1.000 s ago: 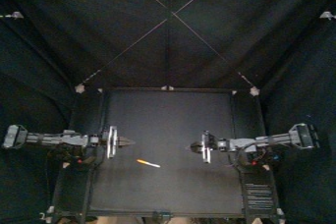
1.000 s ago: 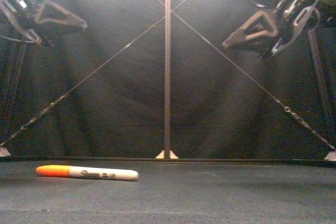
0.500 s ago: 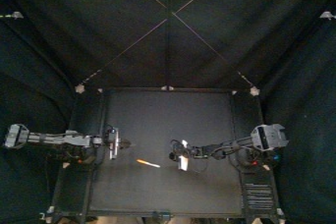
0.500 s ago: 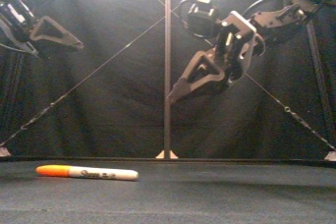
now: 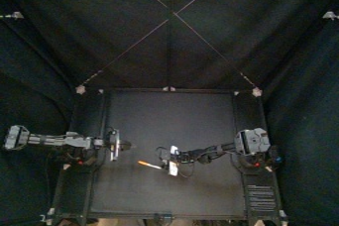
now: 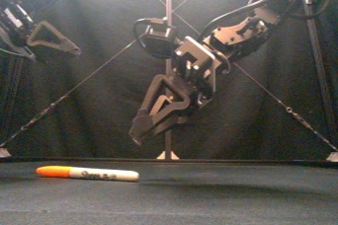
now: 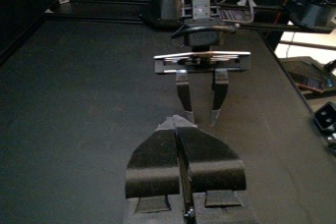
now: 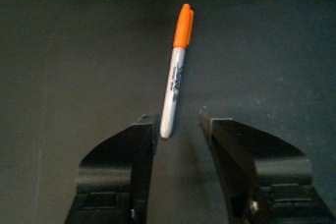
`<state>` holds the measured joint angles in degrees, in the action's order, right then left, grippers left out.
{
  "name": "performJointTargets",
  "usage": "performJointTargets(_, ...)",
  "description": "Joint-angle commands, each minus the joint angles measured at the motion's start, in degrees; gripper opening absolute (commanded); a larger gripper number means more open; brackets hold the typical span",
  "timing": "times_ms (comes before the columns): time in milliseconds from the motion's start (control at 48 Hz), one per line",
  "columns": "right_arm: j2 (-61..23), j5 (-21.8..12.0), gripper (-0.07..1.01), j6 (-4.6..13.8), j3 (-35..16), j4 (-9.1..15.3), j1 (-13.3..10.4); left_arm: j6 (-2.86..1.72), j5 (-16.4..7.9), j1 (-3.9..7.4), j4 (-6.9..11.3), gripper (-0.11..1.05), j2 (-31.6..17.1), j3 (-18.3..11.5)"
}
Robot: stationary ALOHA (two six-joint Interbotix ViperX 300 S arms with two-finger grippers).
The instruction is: Uncap the pen
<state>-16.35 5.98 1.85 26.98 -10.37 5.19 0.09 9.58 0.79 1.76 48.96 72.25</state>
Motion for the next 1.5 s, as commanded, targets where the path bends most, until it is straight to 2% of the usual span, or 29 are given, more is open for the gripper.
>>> performJointTargets(21,-0.4,-1.1,0.8,-0.09,-3.6,0.7,0.2,-0.09,0.3,0.09,0.09,0.0,-0.2,-0.6)
performJointTargets(229,-3.5,-9.1,0.8,0.0,-7.9,3.3,0.0,0.0,0.2,0.09,0.09,0.0,-0.2,-0.5)
performJointTargets(396,-5.4,-12.2,0.8,0.0,-10.4,3.4,-0.1,0.09,0.3,0.0,0.09,0.0,-0.2,-0.5)
performJointTargets(625,-6.9,-13.8,0.77,0.0,-11.4,3.8,0.0,0.09,0.1,0.09,0.09,0.03,-0.2,-0.5)
performJointTargets(958,-6.2,-15.4,0.58,0.0,-10.9,4.0,0.4,-0.09,-0.1,0.26,0.09,0.16,-0.2,-0.6)
performJointTargets(1167,-0.8,-15.5,0.57,0.0,-7.5,7.1,-0.2,0.0,0.9,0.7,0.09,0.22,-0.2,-1.3)
performJointTargets(1417,9.6,-15.5,0.57,-0.09,-1.8,9.7,-4.2,0.09,1.1,0.79,0.09,0.36,-1.2,-3.3)
performJointTargets(1500,11.8,-15.5,0.57,-0.09,-0.9,10.6,-5.2,-0.09,1.1,0.7,0.09,0.43,-2.6,-4.0)
